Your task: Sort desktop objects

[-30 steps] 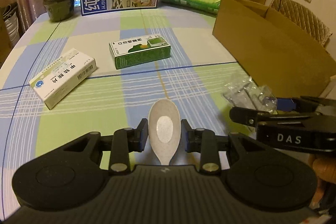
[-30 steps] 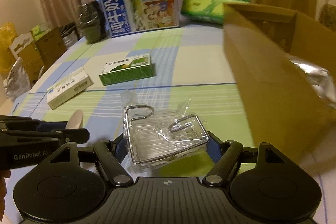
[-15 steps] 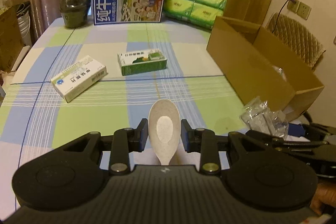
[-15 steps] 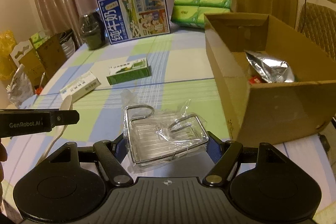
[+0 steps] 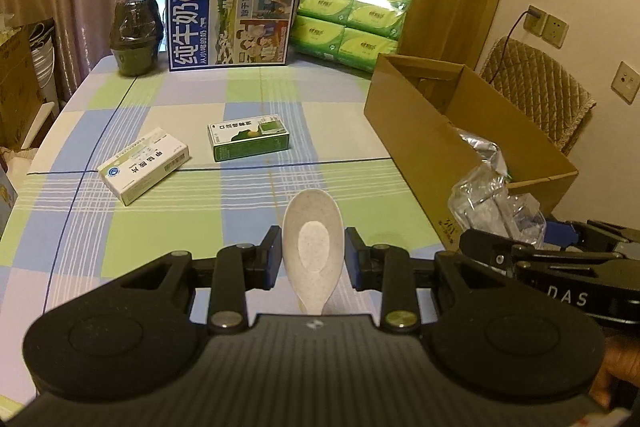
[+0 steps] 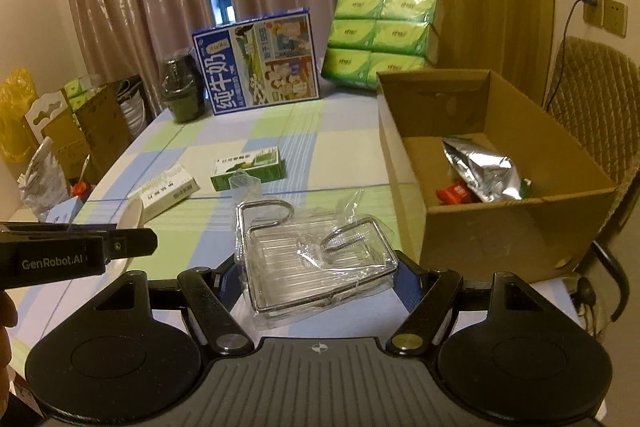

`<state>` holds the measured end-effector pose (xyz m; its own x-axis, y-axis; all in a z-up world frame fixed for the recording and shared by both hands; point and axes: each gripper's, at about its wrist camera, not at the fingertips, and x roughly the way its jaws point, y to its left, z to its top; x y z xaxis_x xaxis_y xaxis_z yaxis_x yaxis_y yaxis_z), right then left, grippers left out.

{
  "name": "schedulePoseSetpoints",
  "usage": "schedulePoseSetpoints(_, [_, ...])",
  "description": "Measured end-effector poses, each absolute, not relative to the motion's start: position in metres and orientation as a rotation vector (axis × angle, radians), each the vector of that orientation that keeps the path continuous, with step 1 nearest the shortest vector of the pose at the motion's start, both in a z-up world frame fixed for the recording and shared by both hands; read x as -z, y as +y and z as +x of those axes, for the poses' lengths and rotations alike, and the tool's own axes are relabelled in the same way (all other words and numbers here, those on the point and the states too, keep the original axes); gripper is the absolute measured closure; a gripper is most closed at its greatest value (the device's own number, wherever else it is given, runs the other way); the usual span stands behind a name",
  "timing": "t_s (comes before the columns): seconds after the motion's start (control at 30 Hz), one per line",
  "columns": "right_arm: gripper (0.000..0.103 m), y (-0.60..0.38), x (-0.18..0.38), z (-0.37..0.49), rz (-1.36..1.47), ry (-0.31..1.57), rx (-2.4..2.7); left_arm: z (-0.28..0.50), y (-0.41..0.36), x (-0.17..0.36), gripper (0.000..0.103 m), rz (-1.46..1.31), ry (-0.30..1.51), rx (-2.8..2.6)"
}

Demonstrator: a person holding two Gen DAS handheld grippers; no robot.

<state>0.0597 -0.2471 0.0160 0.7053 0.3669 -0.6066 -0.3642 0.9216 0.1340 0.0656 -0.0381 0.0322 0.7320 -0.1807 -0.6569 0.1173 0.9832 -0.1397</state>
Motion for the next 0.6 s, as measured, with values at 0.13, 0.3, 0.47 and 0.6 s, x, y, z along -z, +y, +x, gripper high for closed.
schedulePoseSetpoints(0.13, [0.032, -0.252, -0.023, 0.054, 0.000, 0.666, -0.401, 0.061, -0.044, -0.039, 0.076, -0.088, 0.725, 0.174])
schedulePoseSetpoints(0.3, [0.032, -0.259, -0.032, 0.050, -0.008, 0.652, -0.389, 0.057, -0.052, -0.047, 0.076, -0.085, 0.717, 0.187])
schedulePoseSetpoints(0.47, [0.032, -0.268, -0.041, 0.048, -0.019, 0.638, -0.368, 0.054, -0.063, -0.053, 0.076, -0.083, 0.709, 0.206])
schedulePoseSetpoints(0.6, [0.032, -0.277, -0.046, 0.046, -0.028, 0.629, -0.354, 0.053, -0.073, -0.057, 0.076, -0.078, 0.700, 0.223])
